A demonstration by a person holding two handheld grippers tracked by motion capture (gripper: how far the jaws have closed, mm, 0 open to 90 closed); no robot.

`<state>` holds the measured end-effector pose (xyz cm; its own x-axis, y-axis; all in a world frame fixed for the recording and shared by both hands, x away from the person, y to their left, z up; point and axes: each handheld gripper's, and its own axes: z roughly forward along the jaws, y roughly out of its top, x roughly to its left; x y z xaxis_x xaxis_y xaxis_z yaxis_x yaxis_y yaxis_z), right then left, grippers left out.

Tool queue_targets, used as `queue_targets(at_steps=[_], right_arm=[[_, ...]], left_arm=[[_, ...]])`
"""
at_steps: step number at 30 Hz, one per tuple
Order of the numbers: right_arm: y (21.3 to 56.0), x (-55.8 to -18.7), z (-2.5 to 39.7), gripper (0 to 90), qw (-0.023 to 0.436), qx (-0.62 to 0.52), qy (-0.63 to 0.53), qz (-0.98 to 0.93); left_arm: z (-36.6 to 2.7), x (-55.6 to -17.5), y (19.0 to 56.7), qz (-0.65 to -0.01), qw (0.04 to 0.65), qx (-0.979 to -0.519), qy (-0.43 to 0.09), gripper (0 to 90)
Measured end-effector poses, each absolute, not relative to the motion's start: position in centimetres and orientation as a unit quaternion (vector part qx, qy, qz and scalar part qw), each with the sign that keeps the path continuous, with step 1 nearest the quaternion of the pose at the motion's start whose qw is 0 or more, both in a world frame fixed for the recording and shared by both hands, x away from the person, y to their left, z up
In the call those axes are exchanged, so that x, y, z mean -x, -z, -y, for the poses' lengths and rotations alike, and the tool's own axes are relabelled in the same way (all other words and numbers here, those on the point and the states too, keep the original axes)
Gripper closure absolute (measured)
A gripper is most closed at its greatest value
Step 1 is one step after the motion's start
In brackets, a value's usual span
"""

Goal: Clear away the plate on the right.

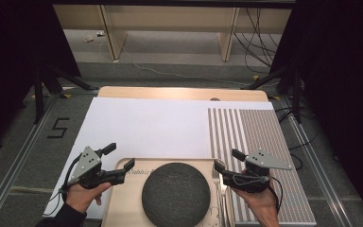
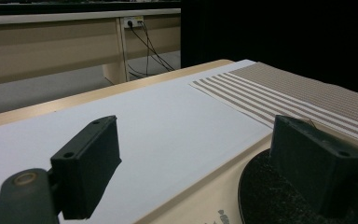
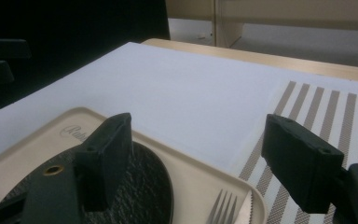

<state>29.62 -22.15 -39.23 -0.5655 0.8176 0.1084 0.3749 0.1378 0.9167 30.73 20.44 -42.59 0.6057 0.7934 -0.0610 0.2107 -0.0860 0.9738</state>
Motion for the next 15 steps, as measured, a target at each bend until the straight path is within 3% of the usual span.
queue_targets(at_steps=[7,15], right_arm=[[39.15,-28.83,22.40,22.4,0.245,-0.396,-0.503,-0.728],[39.16,-28.63,22.73,21.4,0.240,-0.396,-0.513,-0.723]], left_arm=[[-20.42,-30.71,42.55,-0.363,0.571,-0.690,-0.256,15.7],[-20.42,-30.73,42.55,-0.363,0.572,-0.689,-0.257,15.7]])
